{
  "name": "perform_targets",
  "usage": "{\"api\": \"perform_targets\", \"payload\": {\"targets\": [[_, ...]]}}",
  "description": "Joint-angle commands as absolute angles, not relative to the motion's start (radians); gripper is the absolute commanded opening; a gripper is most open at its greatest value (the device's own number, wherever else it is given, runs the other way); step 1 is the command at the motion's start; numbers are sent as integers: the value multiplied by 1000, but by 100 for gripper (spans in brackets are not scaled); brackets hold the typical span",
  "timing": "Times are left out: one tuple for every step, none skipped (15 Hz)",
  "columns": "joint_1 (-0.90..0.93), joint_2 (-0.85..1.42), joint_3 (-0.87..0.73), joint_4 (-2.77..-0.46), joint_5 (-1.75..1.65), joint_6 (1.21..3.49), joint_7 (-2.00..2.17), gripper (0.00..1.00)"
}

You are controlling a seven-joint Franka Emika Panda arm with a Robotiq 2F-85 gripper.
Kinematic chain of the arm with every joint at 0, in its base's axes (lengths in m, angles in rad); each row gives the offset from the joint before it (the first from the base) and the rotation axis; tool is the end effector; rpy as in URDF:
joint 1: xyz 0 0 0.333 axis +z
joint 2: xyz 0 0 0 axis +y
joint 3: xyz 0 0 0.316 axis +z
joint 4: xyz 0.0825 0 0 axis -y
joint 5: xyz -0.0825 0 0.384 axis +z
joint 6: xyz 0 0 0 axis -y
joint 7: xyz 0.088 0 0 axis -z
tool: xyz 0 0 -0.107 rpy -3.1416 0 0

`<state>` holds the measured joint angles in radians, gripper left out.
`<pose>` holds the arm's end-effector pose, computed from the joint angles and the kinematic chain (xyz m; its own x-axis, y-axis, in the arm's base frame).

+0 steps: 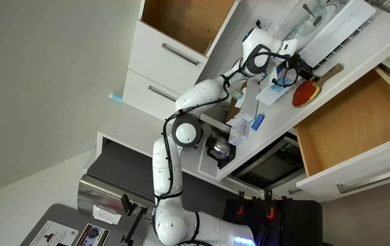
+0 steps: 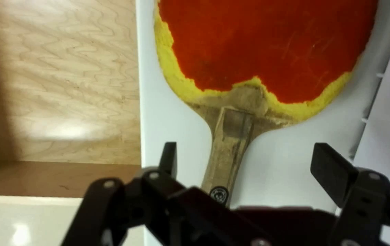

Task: Move the paddle to the right

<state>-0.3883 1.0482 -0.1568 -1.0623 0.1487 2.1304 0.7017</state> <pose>0.6889 -0.3615 0.1924 0.3205 -0.9468 0.0283 -0.9470 -0.3210 -0.0141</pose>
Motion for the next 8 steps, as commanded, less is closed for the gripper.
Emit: {"api": "perform_targets", "payload": {"targets": [[-387,871,-111,-1304,159,2111,570,100],[-386,840,-99,-1349,160,2109,541,100],[-390,810,-83,-1395,165,2108,506,100],[-384,783,-75,-1441,162,2114,489,100],[-380,755,-69,-1488,157,2122,473,100],[-374,728,-64,-1536,154,2136,466,100],[-340,705,-102,-1575,197,2136,426,100],[-331,677,-103,-1622,203,2144,413,100]]}}
